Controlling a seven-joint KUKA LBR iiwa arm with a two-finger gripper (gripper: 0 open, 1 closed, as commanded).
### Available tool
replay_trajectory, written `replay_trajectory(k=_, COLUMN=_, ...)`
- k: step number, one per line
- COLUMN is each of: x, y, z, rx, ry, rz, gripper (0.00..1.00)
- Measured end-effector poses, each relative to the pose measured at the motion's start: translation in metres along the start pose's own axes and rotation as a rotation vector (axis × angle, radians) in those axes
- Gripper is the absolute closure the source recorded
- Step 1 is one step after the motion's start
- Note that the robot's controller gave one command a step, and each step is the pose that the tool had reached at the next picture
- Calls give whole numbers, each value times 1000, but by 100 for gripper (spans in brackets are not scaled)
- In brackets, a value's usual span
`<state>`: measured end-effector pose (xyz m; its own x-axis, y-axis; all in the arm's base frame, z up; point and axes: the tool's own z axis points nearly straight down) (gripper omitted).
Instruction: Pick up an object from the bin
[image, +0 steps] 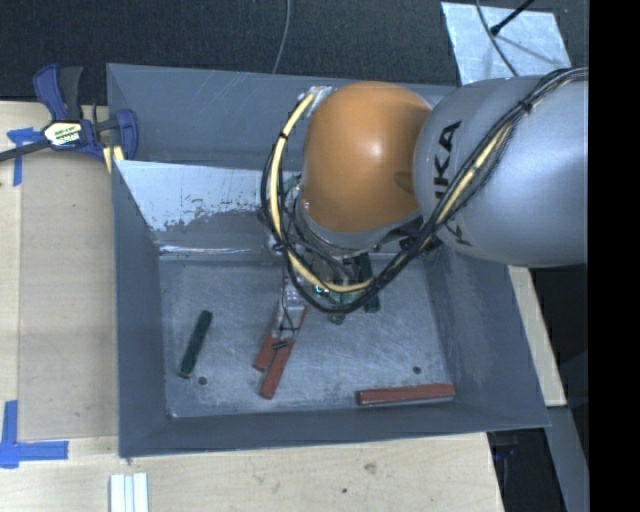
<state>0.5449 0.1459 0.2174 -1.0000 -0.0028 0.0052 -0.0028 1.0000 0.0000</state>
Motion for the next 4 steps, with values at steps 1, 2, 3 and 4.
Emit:
replay_trajectory(k=1, x=-1, y=0, z=-3, rx=-1, ry=-5, rz=1, gripper=0)
replay_trajectory(k=2, x=5, y=33, z=-8, rx=3, ry=-9, rz=-199, gripper=0)
replay_trajectory(k=3, x=-42, y=24, z=59, rx=-2, ry=-13, rz=-390, gripper=0)
replay_trajectory(k=4, x=-34, y=-47, z=85, rx=0, ry=-9, rz=-286, gripper=0)
